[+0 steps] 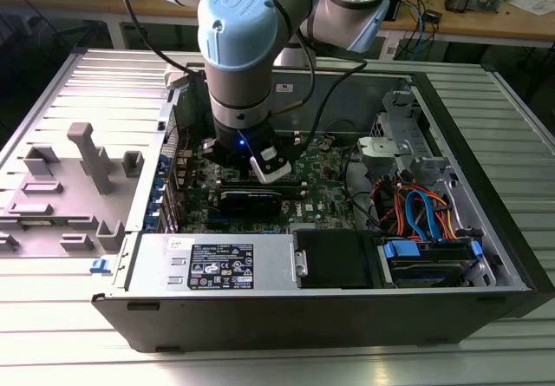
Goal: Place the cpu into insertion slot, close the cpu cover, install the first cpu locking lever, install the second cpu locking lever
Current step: 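Install the second cpu locking lever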
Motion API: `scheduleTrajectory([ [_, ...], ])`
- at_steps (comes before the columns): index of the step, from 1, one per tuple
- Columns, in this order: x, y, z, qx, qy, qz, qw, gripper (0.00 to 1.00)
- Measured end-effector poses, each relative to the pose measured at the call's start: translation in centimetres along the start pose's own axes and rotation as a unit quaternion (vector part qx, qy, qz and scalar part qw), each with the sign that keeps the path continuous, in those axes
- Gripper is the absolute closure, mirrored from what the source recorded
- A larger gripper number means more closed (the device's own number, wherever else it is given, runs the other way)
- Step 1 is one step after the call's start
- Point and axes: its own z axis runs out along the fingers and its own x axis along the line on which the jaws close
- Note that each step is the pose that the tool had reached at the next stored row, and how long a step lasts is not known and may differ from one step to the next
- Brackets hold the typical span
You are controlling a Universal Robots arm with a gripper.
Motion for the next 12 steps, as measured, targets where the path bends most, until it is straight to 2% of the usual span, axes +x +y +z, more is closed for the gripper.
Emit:
scheduleTrajectory([
  [3,-0.02,0.14,-0.59,0.0000,0.0000,0.000,1.0000,0.89],
  [6,-0.05,0.55,-2.32,0.0001,0.0001,0.000,1.0000,0.89],
  [10,-0.10,0.97,-3.88,0.0001,0.0007,0.000,1.0000,0.89],
  [12,-0.11,1.09,-4.34,0.0001,0.0008,0.000,1.0000,0.89],
])
